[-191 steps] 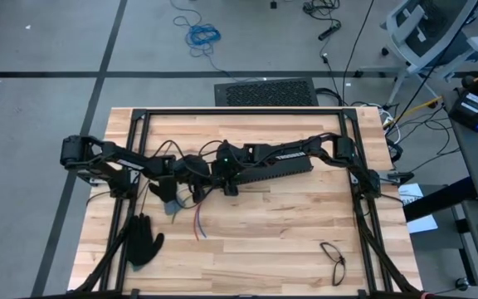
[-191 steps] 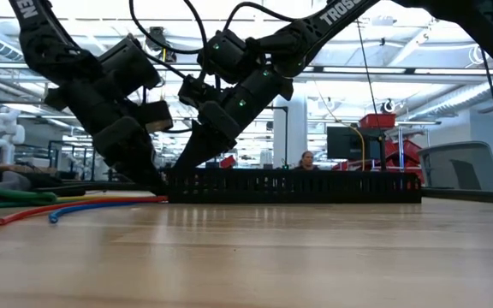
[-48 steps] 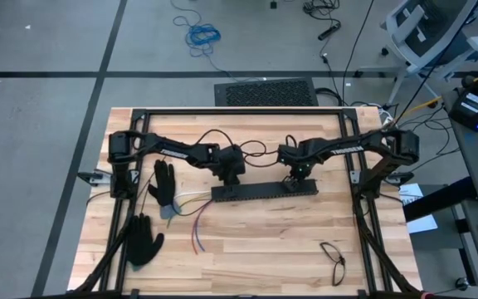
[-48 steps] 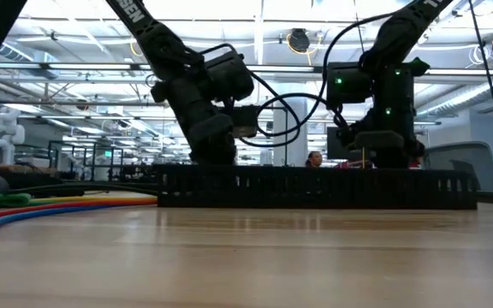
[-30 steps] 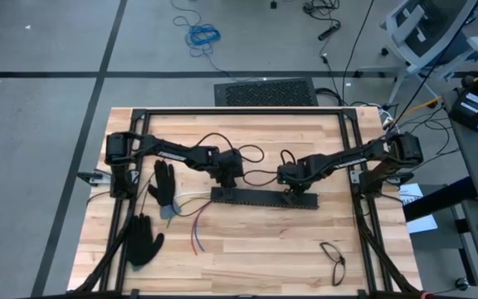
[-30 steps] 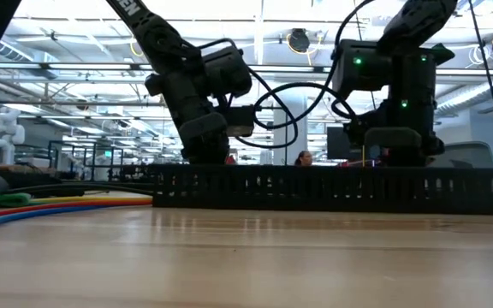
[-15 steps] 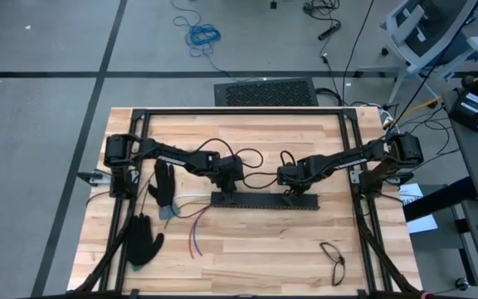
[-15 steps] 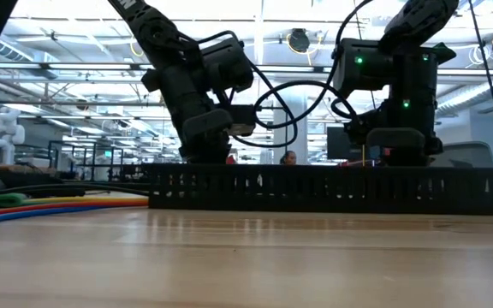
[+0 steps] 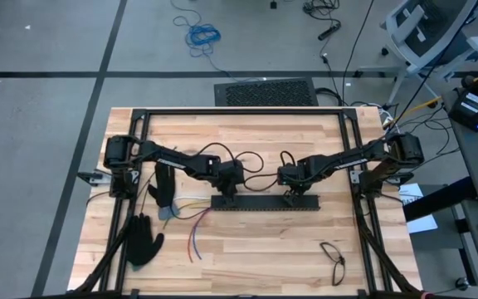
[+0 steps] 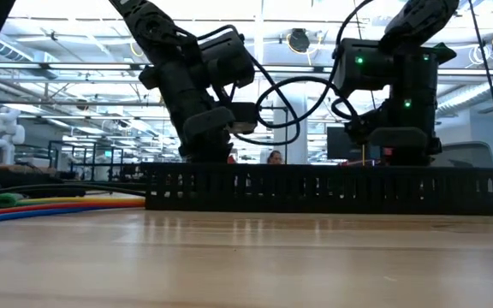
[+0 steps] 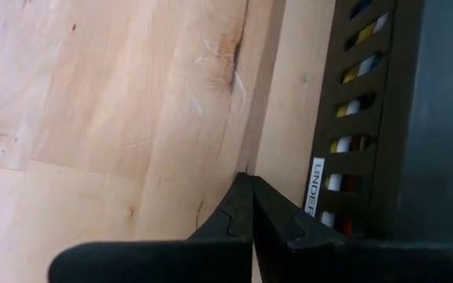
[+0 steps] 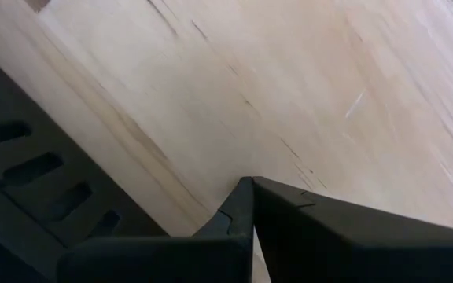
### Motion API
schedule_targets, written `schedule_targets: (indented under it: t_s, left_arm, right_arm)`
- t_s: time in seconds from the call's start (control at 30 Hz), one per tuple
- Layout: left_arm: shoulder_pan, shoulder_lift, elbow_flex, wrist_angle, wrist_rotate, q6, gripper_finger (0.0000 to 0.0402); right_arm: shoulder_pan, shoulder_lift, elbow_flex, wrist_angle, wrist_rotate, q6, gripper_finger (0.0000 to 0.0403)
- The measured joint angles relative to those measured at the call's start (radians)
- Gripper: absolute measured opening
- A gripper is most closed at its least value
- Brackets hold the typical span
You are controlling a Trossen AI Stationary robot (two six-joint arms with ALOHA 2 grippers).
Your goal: Ziptie cables
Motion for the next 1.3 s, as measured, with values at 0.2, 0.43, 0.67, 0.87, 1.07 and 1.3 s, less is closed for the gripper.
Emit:
schedule_targets:
  t_s: [0.2, 0.43, 0.67, 0.87, 1.07, 1.3]
  left_arm:
    - [0.067, -0.150, -0.003, -0.111, 0.003, 0.126, 0.0000]
    - [0.162, -0.521, -0.001, 0.009, 0.062, 0.157, 0.0000]
    - [0.195, -0.871, -0.125, 0.193, 0.061, 0.102, 0.0000]
    - [0.186, -1.088, -0.610, 0.770, 0.045, -0.178, 0.0000]
    - [0.163, -1.123, -0.958, 1.309, 0.027, -0.403, 0.0000]
    - [0.035, -1.123, -1.065, 1.332, 0.026, -0.417, 0.0000]
  right_arm:
    - [0.002, -0.098, 0.016, -0.092, -0.027, -0.039, 0.0000]
    - [-0.020, -0.397, 0.055, -0.045, 0.099, -0.129, 0.0000]
    - [-0.109, -0.737, 0.054, 0.369, 0.130, -0.270, 0.0000]
    - [-0.141, -0.910, 0.055, 0.474, 0.150, -0.248, 0.0000]
    - [-0.038, -0.889, 0.055, 0.485, 0.172, -0.176, 0.0000]
    - [0.207, -0.736, 0.055, 0.555, 0.398, -0.098, 0.0000]
